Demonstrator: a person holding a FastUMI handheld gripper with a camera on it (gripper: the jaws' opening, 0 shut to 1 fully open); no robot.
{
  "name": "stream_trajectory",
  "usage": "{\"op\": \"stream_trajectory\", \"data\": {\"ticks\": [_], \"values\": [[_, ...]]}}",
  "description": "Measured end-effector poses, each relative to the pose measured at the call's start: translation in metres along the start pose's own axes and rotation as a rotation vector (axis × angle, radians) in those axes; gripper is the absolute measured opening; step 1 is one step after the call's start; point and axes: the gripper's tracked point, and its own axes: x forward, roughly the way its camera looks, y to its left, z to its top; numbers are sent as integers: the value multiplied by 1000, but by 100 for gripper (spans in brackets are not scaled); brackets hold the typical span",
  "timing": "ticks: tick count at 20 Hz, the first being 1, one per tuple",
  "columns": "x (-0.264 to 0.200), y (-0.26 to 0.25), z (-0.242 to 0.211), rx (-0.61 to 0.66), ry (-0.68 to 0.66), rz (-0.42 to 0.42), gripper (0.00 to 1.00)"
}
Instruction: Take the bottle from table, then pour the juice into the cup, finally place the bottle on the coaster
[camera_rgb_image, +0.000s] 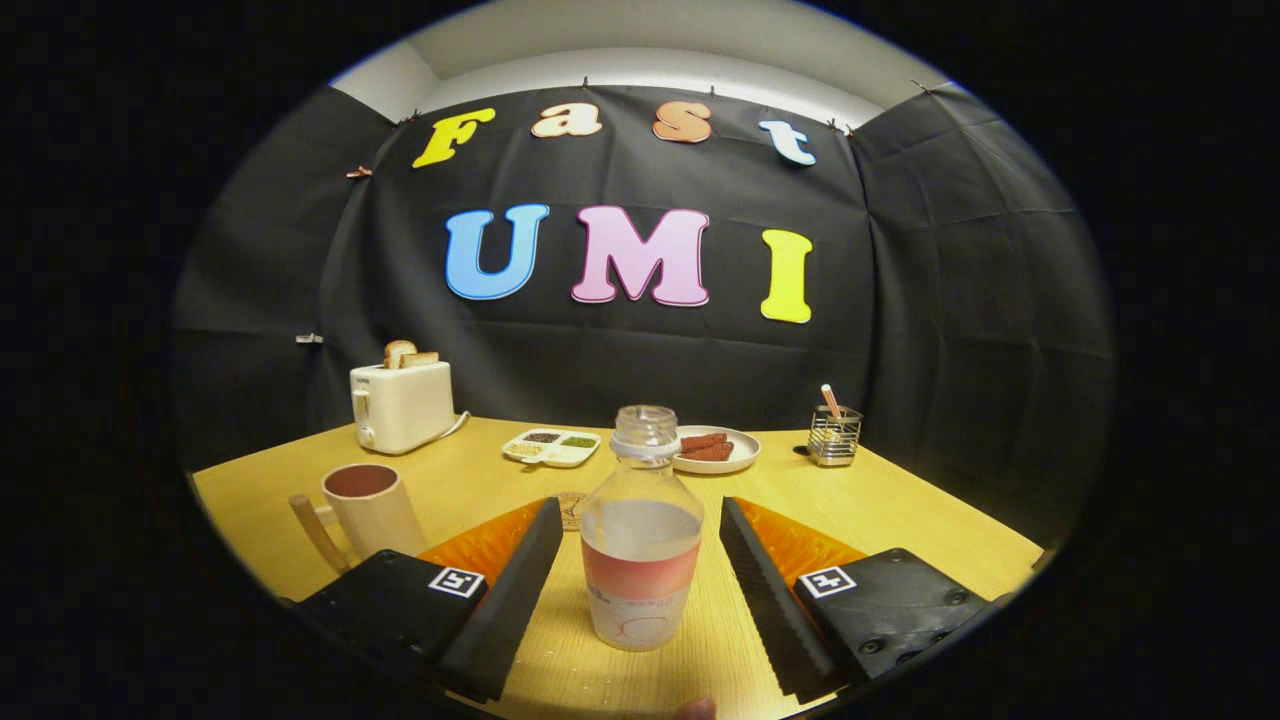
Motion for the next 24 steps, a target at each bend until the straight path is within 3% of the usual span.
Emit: {"op": "stream_trajectory", "data": {"ticks": [7,8,9,14,24], "values": [[24,-1,-31,9,26,-21,97],[19,0,-33,3,36,-28,92],[24,0,-31,6,31,-29,79],[25,-1,-19,-28,55,-53,75],[39,25,61,-355,56,-22,73]]}}
